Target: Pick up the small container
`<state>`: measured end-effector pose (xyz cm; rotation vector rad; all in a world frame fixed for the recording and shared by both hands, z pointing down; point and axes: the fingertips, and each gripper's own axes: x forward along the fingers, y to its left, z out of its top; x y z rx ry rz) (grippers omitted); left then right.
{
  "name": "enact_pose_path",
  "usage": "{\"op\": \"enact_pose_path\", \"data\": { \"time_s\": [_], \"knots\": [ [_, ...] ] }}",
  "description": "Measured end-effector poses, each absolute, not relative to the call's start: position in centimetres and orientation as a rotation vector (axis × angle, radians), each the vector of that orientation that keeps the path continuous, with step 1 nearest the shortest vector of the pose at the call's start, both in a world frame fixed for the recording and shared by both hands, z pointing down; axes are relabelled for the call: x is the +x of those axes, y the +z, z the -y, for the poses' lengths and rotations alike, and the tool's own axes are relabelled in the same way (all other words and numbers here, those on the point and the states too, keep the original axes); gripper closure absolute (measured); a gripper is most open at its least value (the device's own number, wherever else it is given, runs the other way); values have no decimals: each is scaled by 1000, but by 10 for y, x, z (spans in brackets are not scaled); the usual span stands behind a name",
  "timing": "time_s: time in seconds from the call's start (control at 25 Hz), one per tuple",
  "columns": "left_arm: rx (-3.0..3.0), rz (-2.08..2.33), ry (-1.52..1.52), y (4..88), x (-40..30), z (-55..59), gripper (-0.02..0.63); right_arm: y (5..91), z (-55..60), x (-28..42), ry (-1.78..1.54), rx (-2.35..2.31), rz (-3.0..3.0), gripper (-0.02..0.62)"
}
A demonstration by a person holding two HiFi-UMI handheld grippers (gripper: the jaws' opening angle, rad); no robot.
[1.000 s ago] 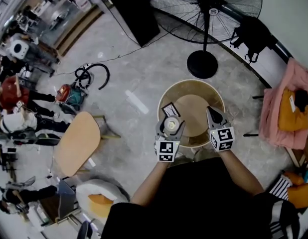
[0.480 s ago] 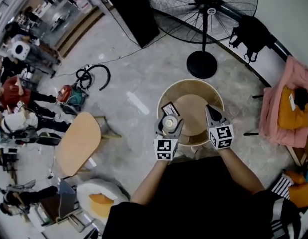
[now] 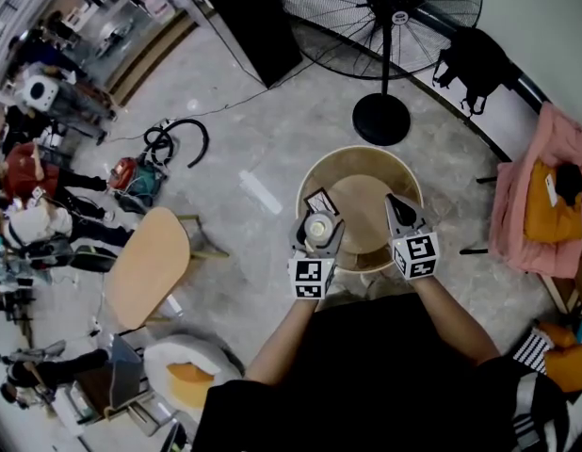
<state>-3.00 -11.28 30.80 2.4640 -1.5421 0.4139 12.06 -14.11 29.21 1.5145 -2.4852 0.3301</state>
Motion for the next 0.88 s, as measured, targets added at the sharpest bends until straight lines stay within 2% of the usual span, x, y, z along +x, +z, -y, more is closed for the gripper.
{"op": "enact_pose_path", "data": {
  "time_s": [0.88],
  "knots": [
    [2442,1565,422,315,-26,116,256,288,135,138,304,1526,2487,574]
  ]
}}
